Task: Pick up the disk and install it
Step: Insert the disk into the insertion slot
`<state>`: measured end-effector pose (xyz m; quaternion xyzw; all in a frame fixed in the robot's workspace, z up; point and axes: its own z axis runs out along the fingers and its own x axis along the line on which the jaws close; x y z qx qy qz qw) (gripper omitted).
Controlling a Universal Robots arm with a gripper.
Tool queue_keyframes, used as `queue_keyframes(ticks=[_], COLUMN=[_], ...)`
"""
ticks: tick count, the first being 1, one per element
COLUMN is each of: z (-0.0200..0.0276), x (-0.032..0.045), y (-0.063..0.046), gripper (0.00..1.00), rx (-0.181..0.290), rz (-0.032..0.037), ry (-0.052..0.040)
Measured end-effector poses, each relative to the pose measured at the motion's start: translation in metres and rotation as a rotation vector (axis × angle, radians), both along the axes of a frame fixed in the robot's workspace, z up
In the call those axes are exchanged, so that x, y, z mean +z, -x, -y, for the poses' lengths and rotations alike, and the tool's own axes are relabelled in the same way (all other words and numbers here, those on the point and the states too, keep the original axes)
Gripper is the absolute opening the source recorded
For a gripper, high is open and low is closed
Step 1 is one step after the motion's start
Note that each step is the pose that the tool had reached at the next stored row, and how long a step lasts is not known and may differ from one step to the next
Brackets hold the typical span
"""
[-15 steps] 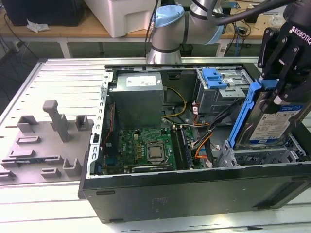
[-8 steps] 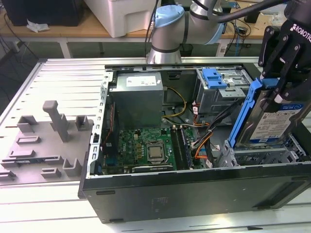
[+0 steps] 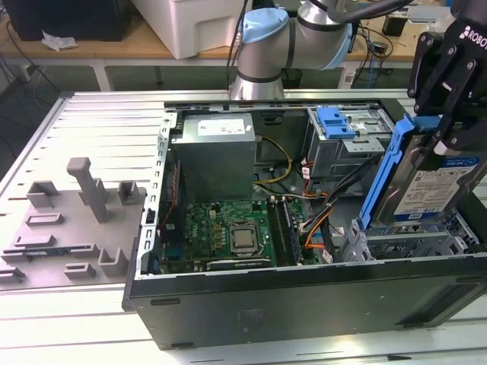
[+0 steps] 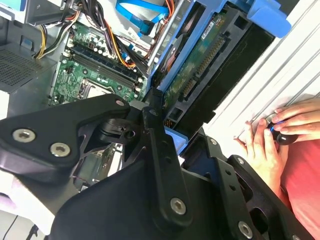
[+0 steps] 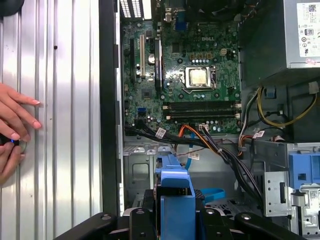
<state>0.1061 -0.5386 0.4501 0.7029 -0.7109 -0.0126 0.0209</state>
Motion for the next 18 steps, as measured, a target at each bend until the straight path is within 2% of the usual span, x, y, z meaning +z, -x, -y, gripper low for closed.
queue_keyframes(ticks=[4,18], z=[0.0000,0.0000], x=[0.0024,0.0025], y=[0.0000,0.0000], gripper=[0.37,0.37], rx=[0.000,0.000], rz=[0.0000,-0.0002], ry=[0.0000,0.0002])
